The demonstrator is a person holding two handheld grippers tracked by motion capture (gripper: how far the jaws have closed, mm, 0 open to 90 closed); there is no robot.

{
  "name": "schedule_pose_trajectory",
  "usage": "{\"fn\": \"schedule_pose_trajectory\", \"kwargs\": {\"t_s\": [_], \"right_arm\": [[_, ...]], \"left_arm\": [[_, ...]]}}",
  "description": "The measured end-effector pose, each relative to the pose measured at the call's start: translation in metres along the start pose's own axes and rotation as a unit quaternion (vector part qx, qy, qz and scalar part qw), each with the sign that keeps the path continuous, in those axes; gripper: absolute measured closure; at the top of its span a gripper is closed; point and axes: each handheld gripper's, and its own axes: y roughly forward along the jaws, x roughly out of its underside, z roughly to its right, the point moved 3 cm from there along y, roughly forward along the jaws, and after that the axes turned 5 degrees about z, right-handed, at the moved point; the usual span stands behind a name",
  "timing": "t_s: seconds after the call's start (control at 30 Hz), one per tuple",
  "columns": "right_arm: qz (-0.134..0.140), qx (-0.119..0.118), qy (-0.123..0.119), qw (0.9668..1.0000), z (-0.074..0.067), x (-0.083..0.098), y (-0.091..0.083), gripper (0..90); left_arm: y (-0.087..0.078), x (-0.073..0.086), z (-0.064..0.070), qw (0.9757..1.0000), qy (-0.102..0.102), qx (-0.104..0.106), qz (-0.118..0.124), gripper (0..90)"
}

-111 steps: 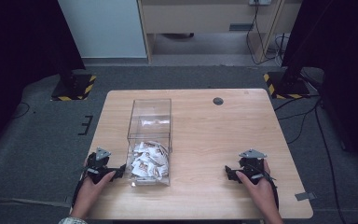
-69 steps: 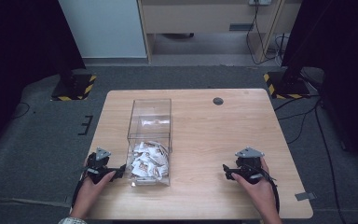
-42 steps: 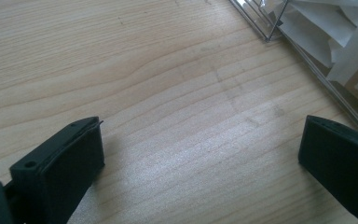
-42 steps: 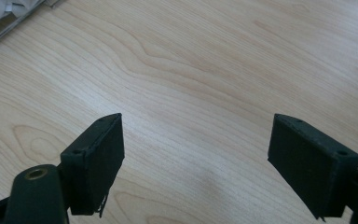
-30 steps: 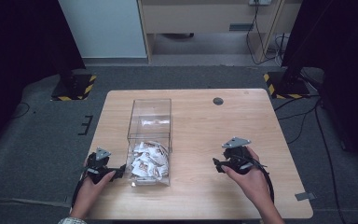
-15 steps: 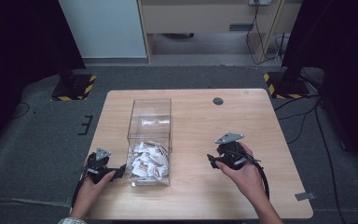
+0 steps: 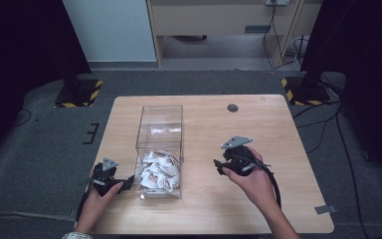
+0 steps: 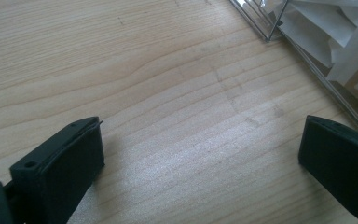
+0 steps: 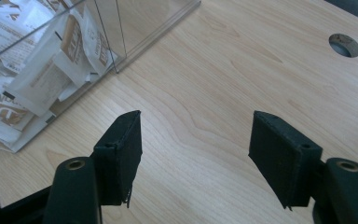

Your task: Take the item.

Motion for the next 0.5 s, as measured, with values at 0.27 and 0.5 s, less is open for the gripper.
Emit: {"fn": "schedule_pose_trajectory", "kwargs": {"t_s": [0.27, 0.5], "right_arm": [[0.004, -0.006, -0.010, 0.9999, -0.008, -0.012, 0.000, 40.2], [0.006, -0.017, -0.019, 0.9997, -0.016, -0.023, 0.002, 42.2]], "left_arm": [[0.000, 0.000, 0.000, 1.0000, 0.000, 0.000, 0.000, 0.0], [0.000, 0.000, 0.000, 1.0000, 0.000, 0.000, 0.000, 0.0]]}}
